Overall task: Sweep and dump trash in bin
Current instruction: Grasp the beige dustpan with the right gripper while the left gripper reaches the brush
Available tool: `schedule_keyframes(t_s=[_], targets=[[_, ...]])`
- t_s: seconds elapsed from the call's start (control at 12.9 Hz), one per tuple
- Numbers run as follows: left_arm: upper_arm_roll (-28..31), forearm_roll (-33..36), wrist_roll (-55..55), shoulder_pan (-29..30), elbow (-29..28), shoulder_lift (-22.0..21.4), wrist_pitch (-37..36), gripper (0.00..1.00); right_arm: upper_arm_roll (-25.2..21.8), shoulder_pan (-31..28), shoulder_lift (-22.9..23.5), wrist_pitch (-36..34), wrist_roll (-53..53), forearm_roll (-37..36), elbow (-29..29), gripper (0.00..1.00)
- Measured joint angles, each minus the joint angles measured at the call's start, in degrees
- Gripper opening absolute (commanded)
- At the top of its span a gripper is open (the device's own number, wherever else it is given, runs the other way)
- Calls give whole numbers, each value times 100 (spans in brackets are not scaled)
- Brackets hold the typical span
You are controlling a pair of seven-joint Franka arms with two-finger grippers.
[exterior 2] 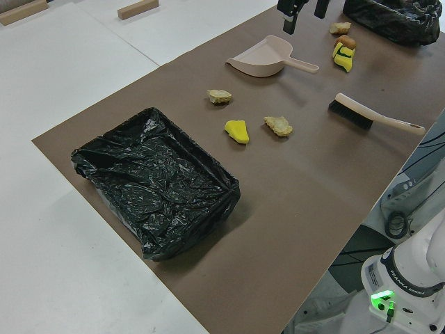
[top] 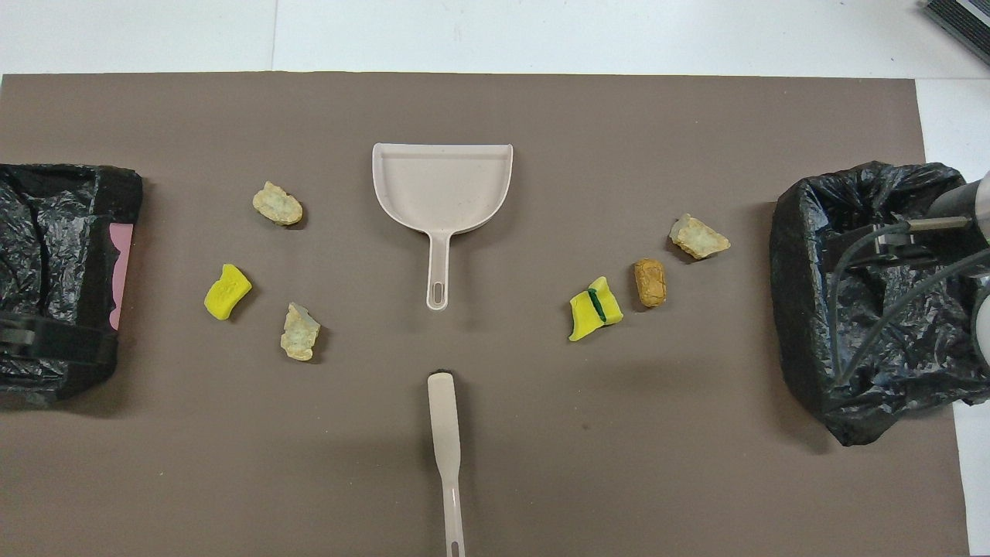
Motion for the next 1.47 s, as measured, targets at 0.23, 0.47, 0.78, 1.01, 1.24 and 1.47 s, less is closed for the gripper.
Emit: schedule_keyframes(t_s=[0.23, 0.47, 0.78, 1.01, 1.24, 1.47], targets=[[-91, -17, -871, -919, -1447, -555, 810, 100, 43, 204, 182, -24, -34, 2, -7, 100], [-117, -25, -2013, -1971, -2733, -778, 1871, 100, 71, 781, 609, 38, -28, 4, 86, 100], [-124, -31, -3318, -3163, -3859, -841, 3081, 100, 89, 1577, 1330, 556, 629, 6, 397, 100], [-118, -35, -4059, -3893, -4357, -711, 3762, 100, 97, 2241, 1745, 1080, 1480, 7, 468, 100], [-124, -66, -4716, -4483, -4719, -250, 4490, 90, 97, 2757, 2136, 1577, 2158, 5, 654, 100], [-118, -513, -4784, -4629, -4717, -99, 4615, 78, 95, 3105, 2778, 1865, 2622, -20, 1296, 100]])
